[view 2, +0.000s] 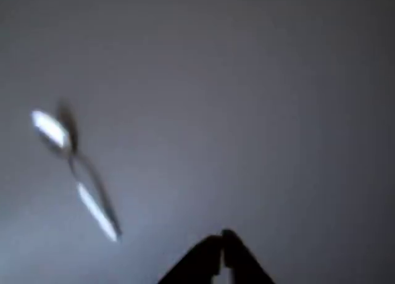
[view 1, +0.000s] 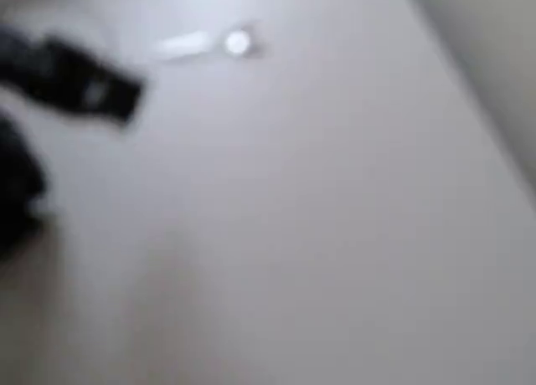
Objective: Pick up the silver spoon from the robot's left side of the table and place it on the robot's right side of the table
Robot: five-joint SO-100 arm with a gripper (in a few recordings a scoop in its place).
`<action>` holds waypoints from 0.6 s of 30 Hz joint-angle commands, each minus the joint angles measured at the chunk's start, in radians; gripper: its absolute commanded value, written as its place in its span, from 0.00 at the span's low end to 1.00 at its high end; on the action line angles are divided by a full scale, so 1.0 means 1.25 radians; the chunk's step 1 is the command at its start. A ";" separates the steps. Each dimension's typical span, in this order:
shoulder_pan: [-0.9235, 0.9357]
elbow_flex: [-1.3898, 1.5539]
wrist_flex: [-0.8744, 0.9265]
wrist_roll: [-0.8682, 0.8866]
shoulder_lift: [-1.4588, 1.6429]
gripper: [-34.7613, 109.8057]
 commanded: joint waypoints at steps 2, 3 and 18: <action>-0.162 -0.636 0.118 -0.033 -0.598 0.34; -0.178 -0.718 0.134 -0.033 -0.671 0.35; -0.252 -1.539 0.286 -0.037 -1.363 0.38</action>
